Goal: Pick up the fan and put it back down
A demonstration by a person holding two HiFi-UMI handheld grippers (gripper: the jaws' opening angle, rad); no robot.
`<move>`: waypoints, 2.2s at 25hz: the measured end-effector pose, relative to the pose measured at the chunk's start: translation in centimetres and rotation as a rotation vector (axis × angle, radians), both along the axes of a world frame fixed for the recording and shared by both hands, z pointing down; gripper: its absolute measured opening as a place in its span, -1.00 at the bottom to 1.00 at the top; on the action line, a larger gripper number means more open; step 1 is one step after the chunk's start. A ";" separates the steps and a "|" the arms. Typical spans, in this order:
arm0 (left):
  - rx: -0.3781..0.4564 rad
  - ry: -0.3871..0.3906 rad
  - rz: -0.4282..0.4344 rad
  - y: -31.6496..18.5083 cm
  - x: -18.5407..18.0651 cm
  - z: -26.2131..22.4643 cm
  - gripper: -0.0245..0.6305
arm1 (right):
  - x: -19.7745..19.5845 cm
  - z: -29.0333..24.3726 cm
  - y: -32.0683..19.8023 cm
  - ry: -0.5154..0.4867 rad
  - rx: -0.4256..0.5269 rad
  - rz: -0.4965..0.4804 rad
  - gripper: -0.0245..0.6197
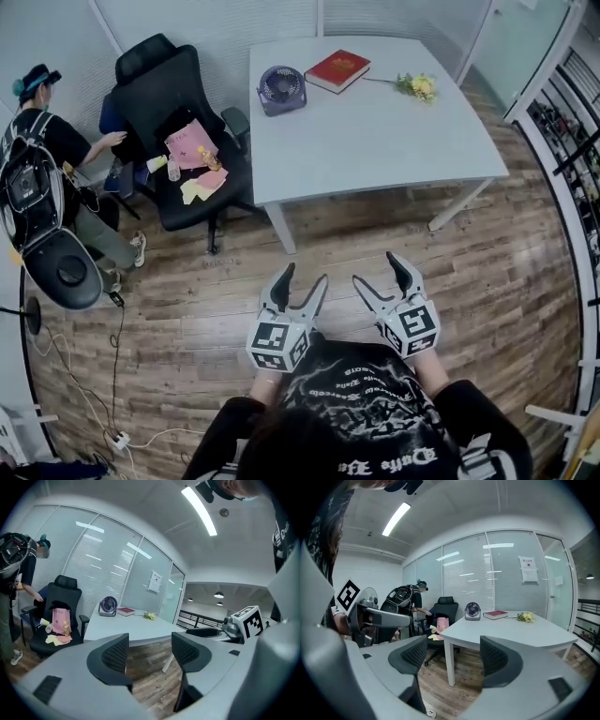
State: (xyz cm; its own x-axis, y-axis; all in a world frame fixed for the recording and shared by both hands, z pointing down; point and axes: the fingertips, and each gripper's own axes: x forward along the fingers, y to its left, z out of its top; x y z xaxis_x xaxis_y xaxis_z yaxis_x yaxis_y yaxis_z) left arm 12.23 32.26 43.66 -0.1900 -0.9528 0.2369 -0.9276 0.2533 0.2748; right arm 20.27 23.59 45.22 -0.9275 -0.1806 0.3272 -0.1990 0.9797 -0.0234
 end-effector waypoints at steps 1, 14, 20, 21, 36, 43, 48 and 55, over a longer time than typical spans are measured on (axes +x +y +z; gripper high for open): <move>0.002 0.002 0.003 -0.2 -0.6 0.1 0.03 | -0.5 0.1 -0.1 0.002 0.001 0.004 0.16; -0.040 0.000 0.046 -0.1 -9.9 0.7 0.12 | -8.7 0.4 0.2 -0.004 0.013 0.052 0.16; -0.043 0.060 0.025 -0.3 -11.3 1.4 0.14 | -8.9 1.7 0.0 -0.016 -0.085 0.091 0.15; -0.042 0.057 0.014 -0.3 -11.6 1.4 0.14 | -9.0 1.7 -0.3 -0.031 -0.110 0.098 0.14; -0.062 0.047 -0.147 -5.7 -17.2 1.7 0.13 | -15.5 2.4 -8.2 -0.014 -0.109 -0.010 0.10; -0.116 0.051 -0.261 -10.4 -20.6 2.5 0.13 | -21.5 2.4 -13.9 0.005 -0.083 -0.156 0.10; -0.158 0.021 -0.308 -14.6 -22.9 2.6 0.13 | -25.2 2.5 -17.7 0.016 -0.082 -0.234 0.10; -0.164 0.017 -0.375 -20.3 -25.0 3.0 0.13 | -28.0 2.7 -23.4 0.026 -0.047 -0.317 0.10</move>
